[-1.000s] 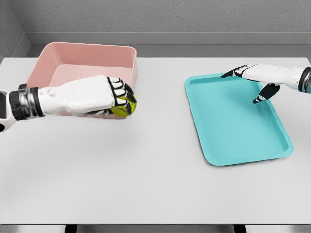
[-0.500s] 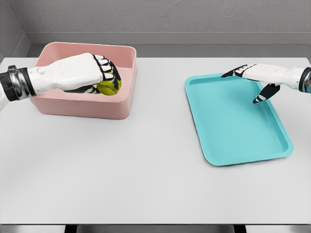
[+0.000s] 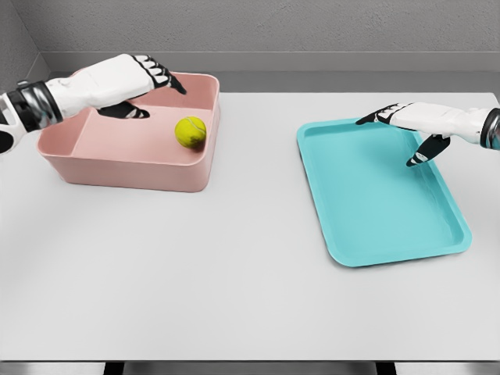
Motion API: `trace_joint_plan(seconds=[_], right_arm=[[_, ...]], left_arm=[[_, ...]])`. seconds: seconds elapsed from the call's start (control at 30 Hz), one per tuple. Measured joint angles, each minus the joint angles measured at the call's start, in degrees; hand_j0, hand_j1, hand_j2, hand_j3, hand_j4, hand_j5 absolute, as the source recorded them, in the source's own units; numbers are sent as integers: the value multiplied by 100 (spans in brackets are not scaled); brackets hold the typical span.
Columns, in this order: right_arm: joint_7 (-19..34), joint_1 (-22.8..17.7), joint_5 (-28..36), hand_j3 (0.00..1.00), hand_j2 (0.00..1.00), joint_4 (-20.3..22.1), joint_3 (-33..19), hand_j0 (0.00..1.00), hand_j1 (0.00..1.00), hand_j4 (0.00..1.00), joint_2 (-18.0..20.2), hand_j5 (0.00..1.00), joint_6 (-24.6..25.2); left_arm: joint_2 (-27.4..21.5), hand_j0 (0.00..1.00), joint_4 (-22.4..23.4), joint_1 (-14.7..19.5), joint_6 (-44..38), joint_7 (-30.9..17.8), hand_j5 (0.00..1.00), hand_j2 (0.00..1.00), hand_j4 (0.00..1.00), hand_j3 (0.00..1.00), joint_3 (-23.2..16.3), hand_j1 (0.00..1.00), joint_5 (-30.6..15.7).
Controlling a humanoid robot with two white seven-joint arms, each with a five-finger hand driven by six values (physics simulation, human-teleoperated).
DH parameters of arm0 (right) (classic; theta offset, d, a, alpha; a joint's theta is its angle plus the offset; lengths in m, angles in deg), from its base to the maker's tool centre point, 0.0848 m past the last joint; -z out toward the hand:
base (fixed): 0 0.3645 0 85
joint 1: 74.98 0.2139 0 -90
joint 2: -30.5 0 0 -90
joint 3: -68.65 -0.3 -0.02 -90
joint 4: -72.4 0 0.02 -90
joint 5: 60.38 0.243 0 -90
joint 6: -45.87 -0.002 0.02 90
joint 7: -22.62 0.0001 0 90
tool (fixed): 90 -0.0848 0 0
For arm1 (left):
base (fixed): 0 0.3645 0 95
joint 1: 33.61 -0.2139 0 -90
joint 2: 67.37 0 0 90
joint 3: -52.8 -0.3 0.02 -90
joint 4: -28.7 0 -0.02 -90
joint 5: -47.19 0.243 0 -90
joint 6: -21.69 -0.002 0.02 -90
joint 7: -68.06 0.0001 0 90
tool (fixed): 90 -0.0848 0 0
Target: Put the tennis from the blue tray into the pink basket with both arms
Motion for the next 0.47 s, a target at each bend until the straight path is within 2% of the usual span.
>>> trace_joint_plan(seconds=[0.1, 0.3, 0.4, 0.47], right_arm=[[0, 0, 0, 100, 100, 0, -8, 100, 100, 100, 1, 100, 0], [-5, -53, 5, 100, 100, 65, -143, 100, 100, 100, 57, 100, -1], [-6, -53, 7, 100, 100, 77, -276, 100, 100, 100, 166, 100, 0], [-6, -53, 8, 100, 100, 79, -348, 100, 100, 100, 209, 100, 0]], left_arm=[[-202, 100, -428, -132, 49, 18, 100, 100, 100, 100, 57, 100, -43], [-1331, 100, -1846, -607, 72, 40, 100, 100, 100, 100, 171, 100, -588], [-1741, 100, -2202, -932, 75, 37, 100, 100, 100, 100, 182, 100, -679], [-1927, 100, -2322, -932, 76, 33, 100, 100, 100, 100, 214, 100, -709]])
